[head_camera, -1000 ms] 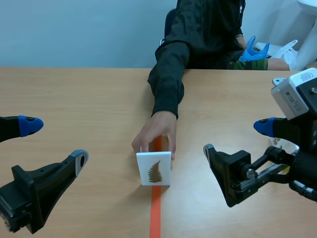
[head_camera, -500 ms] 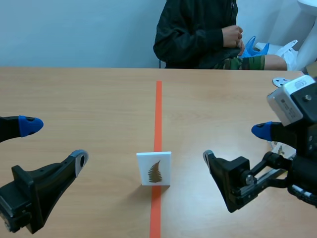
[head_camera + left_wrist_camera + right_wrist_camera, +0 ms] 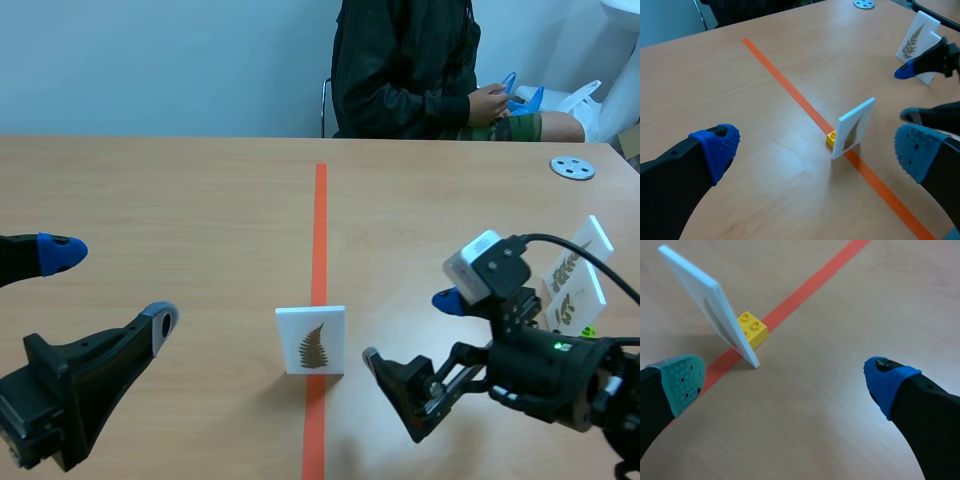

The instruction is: Sort the leaf by its shape. The table is split by an orange tape line. A compound leaf with several leaflets goes to the left side, a simple leaf with one blade goes to the right side. Return to the home posture when a red brick is placed on the table.

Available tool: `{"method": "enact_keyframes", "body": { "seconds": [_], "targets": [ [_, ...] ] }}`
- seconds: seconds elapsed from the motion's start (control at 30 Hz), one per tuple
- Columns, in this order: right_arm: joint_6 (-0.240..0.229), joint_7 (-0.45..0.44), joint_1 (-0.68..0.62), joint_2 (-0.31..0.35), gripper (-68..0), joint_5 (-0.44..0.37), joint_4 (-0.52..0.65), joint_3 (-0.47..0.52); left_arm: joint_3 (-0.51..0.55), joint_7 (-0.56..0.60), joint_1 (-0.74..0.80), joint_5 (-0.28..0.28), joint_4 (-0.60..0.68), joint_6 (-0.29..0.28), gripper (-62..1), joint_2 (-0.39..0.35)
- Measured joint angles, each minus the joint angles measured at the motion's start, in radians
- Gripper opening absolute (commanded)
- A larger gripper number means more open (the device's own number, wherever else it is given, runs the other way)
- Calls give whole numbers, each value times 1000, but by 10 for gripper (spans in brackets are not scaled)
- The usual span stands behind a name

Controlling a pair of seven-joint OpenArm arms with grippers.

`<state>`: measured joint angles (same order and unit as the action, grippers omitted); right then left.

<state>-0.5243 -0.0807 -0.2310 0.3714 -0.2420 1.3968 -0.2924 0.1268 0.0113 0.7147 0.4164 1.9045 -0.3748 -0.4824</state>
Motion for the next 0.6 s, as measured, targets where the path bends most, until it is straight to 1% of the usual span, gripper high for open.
{"method": "enact_keyframes", "body": {
  "seconds": [0.13,0.23,0.27,0.37,0.43,0.6],
  "targets": [
    [0,-137,65,-1,4,136,-108,-103,0,0,0,0,0,0,14,0],
    [13,-208,95,-23,4,207,-161,-143,0,0,0,0,0,0,14,0],
    [18,-225,103,-33,4,219,-177,-152,0,0,0,0,0,0,14,0],
    [71,-259,125,-69,4,246,-214,-171,0,0,0,0,0,0,14,0],
    [73,-278,144,-92,4,272,-236,-175,0,0,0,0,0,0,14,0],
    [84,-282,193,-134,4,277,-281,-212,0,0,0,0,0,0,14,0]
  ]
}}
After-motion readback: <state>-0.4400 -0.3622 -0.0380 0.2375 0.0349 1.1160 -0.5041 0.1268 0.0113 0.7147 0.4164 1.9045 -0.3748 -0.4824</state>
